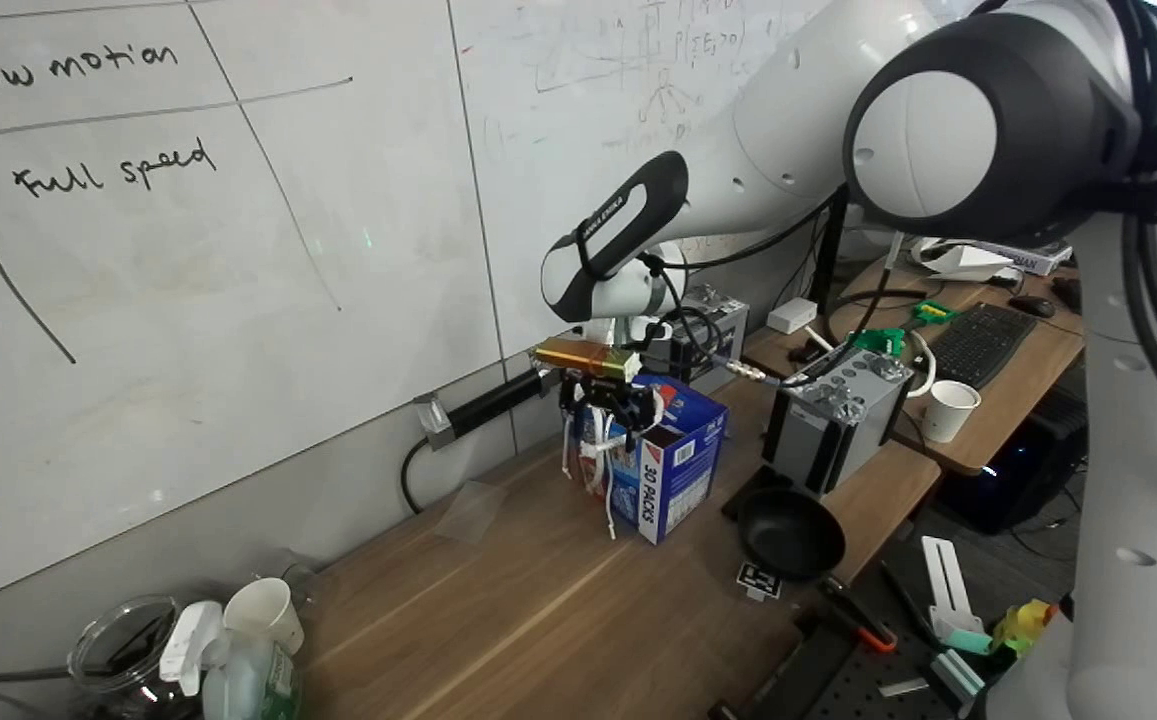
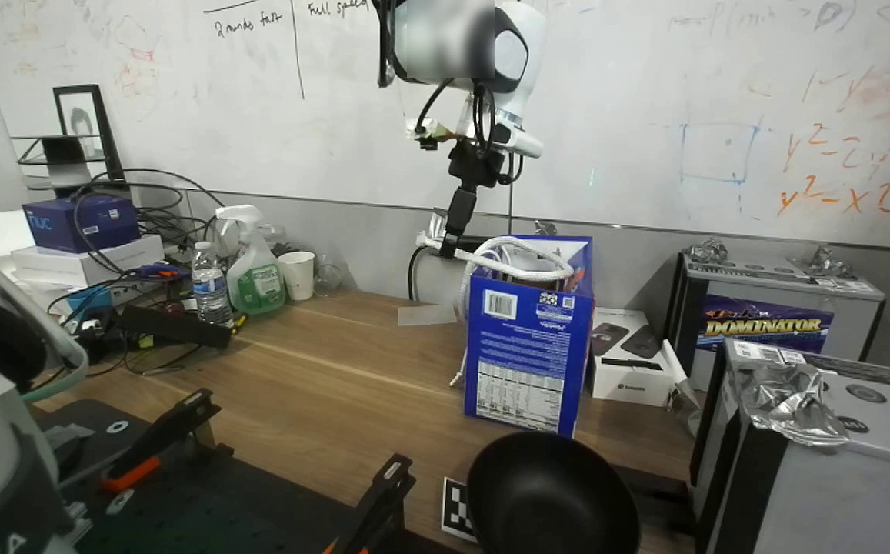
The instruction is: Put the string in blue box
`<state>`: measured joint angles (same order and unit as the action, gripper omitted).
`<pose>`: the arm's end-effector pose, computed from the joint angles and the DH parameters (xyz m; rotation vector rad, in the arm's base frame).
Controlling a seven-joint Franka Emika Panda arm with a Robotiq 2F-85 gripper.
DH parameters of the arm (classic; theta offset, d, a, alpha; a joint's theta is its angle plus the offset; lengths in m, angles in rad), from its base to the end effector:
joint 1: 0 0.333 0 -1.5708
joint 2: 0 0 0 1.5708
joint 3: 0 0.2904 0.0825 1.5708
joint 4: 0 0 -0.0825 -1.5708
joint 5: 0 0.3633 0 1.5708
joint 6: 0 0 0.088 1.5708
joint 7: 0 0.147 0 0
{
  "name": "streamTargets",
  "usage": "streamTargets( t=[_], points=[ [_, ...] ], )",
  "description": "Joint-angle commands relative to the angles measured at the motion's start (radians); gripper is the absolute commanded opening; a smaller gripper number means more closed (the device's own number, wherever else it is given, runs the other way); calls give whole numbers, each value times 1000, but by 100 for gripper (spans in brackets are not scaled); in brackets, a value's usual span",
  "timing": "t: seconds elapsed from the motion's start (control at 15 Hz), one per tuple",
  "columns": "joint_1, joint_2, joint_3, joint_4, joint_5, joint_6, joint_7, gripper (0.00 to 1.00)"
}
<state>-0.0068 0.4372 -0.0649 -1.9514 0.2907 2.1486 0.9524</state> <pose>0.5592 -0.0191 0.1909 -2.4941 1.7243 0.4519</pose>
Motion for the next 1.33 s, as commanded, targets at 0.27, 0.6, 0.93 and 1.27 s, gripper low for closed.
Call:
streamTargets(
  t=[0.27, 0.6, 0.93, 1.27],
  points=[
    [13, 66, -27, 42, -98, 85, -41, 100],
    [20, 84, -42, 50, -143, 116, -38, 100],
    [34, 76, -57, 41, -200, 140, -30, 66],
    [37, 69, -63, 34, -215, 150, -30, 27]
  ],
)
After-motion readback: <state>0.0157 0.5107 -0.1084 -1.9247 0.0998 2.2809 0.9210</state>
